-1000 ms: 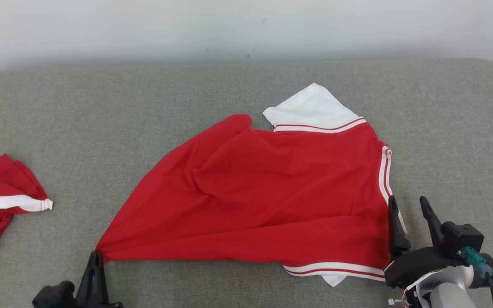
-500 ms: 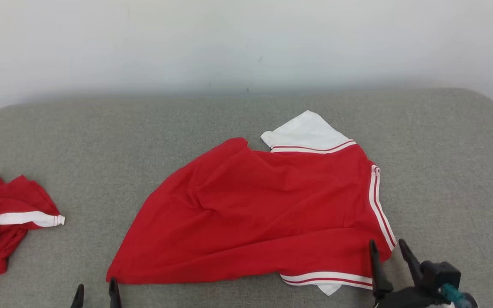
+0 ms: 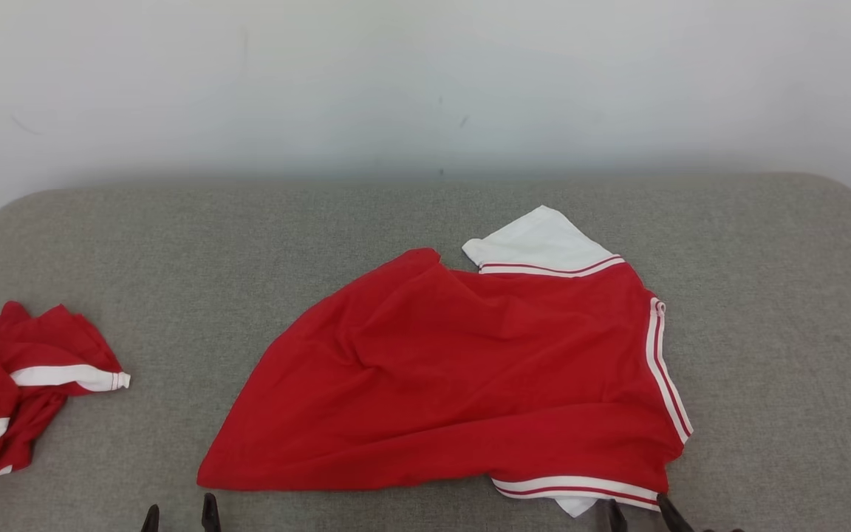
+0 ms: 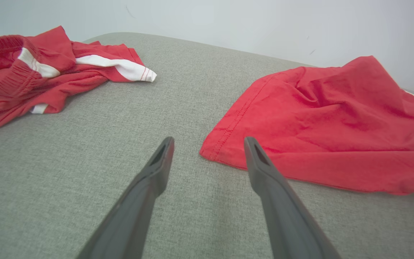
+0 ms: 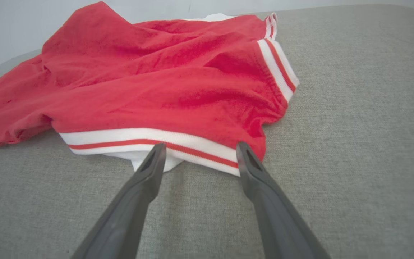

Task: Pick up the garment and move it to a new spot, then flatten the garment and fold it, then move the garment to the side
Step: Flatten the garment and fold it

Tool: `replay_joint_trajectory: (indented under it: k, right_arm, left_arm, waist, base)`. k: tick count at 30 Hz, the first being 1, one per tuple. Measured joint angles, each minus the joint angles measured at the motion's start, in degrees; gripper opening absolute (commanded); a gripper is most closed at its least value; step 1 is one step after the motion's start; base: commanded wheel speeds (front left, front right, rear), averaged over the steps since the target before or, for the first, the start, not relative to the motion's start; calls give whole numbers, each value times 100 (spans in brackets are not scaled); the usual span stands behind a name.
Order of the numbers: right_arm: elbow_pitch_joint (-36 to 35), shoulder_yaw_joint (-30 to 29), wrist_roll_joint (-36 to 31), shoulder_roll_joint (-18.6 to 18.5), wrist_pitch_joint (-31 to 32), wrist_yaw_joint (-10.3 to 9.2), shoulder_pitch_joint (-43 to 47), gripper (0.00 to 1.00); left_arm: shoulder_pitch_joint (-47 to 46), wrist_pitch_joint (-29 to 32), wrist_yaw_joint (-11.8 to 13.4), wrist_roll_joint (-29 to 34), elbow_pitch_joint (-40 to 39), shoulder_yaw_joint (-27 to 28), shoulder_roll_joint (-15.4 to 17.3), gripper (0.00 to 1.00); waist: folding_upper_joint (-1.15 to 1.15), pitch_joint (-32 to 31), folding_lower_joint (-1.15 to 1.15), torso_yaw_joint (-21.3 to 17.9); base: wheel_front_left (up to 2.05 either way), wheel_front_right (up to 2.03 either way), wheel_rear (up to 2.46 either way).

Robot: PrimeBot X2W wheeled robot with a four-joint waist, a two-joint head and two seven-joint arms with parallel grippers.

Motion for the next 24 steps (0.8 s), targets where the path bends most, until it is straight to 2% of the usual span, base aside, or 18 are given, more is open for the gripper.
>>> replay_joint_trajectory:
  k: [7,24]
  right_arm:
    - [-12,185,-21,-34,0,0,74,100]
    - [290,107,-1036,-40,0,0,-393,100]
  left_arm:
    - [0,0,0,-2,-15,-51,-1,100]
    - [-37,0,-3,-63,38,-176,0,100]
  waist:
    - [0,32,0,-13]
    - [0,174,1,194]
  base:
    - [0,0,0]
    - [0,0,0]
